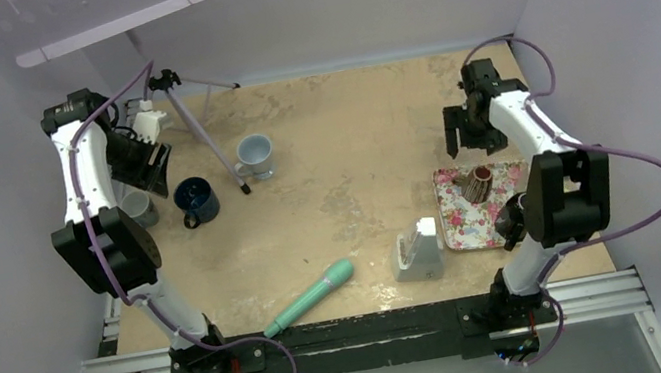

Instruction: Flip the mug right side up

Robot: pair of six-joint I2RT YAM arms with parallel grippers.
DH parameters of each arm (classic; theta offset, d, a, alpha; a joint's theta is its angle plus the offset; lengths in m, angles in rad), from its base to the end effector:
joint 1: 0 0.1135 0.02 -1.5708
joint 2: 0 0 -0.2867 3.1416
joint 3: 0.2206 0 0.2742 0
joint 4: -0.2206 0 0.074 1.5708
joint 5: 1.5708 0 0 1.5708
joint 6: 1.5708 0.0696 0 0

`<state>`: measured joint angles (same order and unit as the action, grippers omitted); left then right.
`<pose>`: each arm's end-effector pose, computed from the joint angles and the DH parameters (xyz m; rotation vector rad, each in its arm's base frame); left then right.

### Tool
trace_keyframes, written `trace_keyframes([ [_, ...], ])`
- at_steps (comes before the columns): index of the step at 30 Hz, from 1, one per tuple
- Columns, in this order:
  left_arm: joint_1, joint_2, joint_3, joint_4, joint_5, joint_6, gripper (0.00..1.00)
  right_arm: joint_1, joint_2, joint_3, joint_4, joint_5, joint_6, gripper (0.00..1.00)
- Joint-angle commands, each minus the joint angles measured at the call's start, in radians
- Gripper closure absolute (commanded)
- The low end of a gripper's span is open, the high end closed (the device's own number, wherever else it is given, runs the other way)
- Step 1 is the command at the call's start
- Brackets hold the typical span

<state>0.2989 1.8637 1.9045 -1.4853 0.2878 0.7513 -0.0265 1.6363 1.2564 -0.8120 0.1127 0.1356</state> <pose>0.3741 0.0946 0.3192 0.6709 2.7974 -0.2695 0.3621 -0.0174 0.2231 0.2527 2.7432 -0.1264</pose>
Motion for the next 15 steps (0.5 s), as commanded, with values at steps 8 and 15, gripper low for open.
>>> trace_keyframes([
  [8, -0.014, -0.035, -0.025, 0.006, 0.038, 0.021, 0.35, 0.161, -0.002, 0.107, -0.121, 0.029, -0.635, 0.32],
  [15, -0.014, -0.032, -0.028, 0.004, 0.049, 0.023, 0.36, 0.196, 0.061, 0.042, -0.111, 0.000, -0.756, 0.35],
])
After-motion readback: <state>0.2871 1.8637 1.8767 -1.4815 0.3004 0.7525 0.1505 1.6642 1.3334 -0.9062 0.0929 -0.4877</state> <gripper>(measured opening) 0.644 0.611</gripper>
